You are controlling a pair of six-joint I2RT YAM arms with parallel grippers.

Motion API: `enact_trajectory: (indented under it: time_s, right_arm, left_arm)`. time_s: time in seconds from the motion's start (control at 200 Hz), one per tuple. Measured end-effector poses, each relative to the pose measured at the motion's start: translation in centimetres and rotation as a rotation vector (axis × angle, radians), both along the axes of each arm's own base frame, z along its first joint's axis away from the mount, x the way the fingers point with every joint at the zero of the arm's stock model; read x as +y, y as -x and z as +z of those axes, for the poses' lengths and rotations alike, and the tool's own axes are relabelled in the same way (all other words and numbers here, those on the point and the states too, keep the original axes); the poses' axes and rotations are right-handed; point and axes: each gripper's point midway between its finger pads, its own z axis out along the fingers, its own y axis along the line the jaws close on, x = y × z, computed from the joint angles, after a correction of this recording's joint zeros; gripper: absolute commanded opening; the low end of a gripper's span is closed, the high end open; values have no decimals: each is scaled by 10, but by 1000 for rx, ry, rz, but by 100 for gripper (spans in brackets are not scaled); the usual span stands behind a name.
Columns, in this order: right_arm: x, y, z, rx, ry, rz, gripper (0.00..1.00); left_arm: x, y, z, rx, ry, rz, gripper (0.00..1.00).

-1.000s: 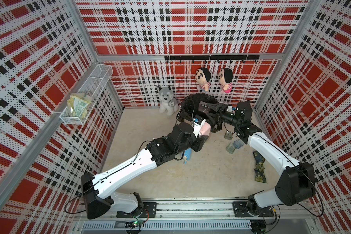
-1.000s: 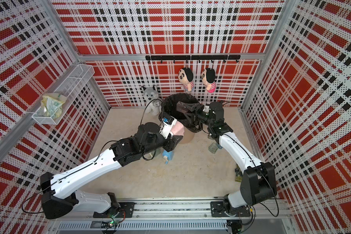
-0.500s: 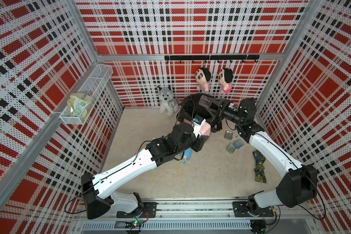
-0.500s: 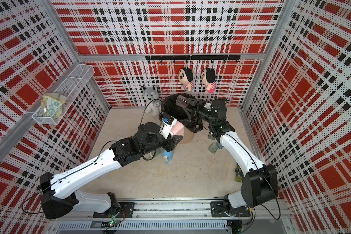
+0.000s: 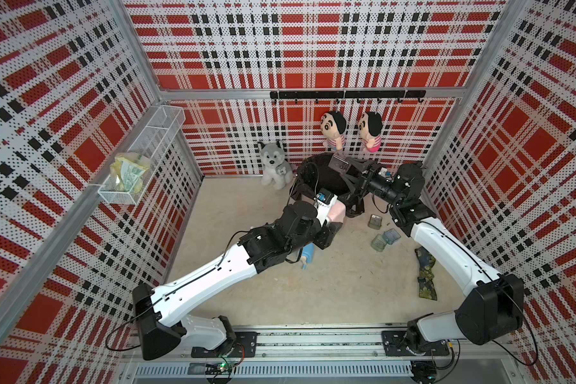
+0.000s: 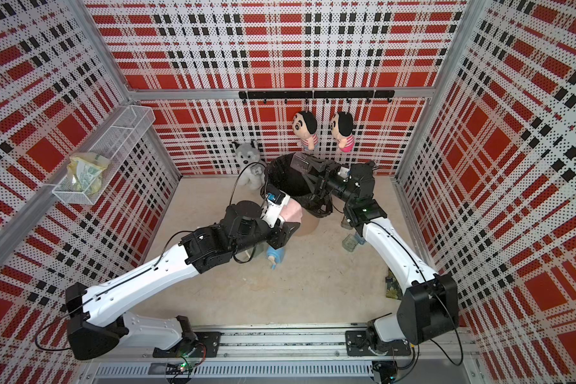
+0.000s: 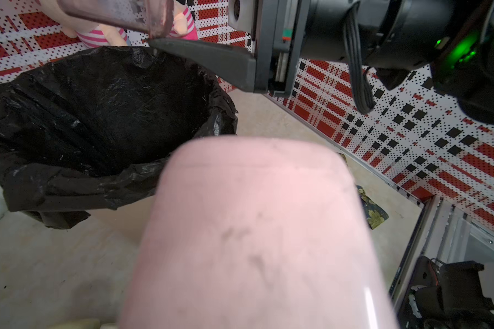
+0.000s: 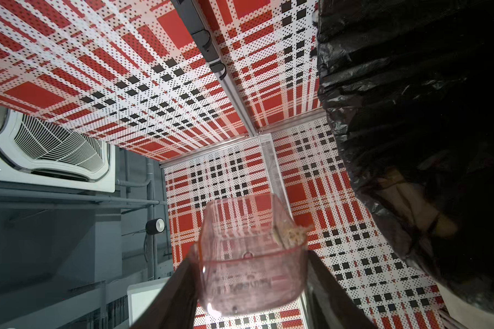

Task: Take out the pencil sharpener tray and clean the shavings
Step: Pour the shavings into the trash bin, then place the pencil sharpener at the center of the board.

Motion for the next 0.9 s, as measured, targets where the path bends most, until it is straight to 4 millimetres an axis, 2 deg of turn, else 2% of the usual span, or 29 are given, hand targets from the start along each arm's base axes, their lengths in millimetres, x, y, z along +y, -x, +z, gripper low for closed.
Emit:
enact_trajectory:
  time_s: [0.12,0.225,0.296,0.431,0.606,0.762,0.902]
  right_arm:
    - [-3,-2,4,-43,69,-13,56]
    - [-4,-5,24,-151,181,-22,56]
    - [-7,-5,29,-217,262,-34,56]
    - [-14,-10,11,-269,480,-60,56]
    - [-36,-21,-12,-311,821,-126,56]
    - [-52,-22,-13,-371,1051,-176,55]
    - [-57,-20,-9,-409,1163,-185,55]
  left_arm:
    - [0,0,0,0,1,1,45]
    - [1,1,2,1,9,2,45]
    - [1,3,3,1,16,1,45]
    - [2,6,-2,6,19,-1,45]
    - [5,10,-16,20,10,-2,46]
    - [8,12,-25,31,9,2,46]
    - [9,13,-29,35,8,3,46]
